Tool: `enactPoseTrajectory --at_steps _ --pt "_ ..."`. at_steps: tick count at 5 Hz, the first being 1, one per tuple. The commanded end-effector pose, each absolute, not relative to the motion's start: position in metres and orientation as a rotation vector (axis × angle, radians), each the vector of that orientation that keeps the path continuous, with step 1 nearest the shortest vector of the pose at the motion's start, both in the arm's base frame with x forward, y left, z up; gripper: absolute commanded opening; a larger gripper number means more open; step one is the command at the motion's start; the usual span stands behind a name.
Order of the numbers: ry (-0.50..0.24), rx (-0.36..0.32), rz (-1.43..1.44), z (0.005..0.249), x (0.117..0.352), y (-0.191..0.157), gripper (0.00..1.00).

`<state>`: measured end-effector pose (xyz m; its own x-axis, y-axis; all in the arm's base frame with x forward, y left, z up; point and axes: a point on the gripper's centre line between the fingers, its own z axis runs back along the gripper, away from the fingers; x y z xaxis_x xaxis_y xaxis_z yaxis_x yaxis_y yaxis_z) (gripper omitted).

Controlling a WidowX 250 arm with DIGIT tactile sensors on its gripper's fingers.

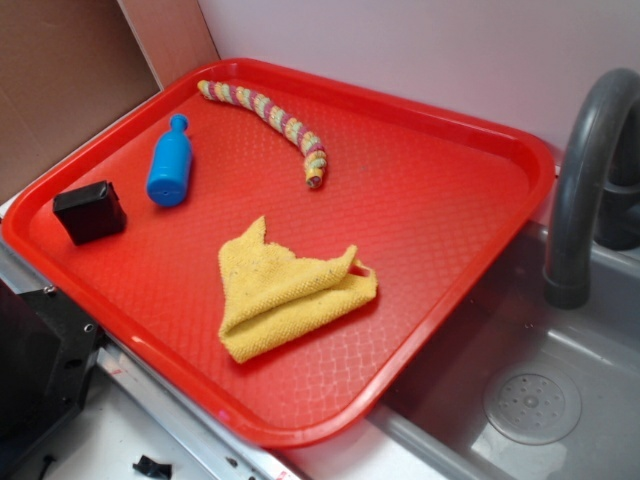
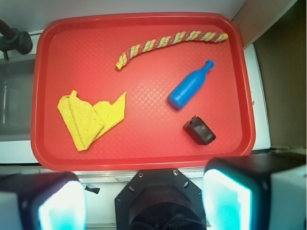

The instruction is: Grab the multicolored rope.

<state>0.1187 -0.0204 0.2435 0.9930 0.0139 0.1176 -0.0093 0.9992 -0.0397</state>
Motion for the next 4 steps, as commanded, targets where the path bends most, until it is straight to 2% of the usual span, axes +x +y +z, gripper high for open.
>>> enactPoseTrajectory --at_steps 1,2,3,4 --pt "-0.118 -0.039 0.012 0.244 0.119 -0.020 1.00" --pt "-0.200 -0.057 0.260 0.235 0.128 -0.018 1.00" --pt "-0.308 -0.075 0.508 0.211 0.146 -0.015 1.00" --pt "-0.303 -0.101 0.766 0.188 0.173 -0.001 1.00"
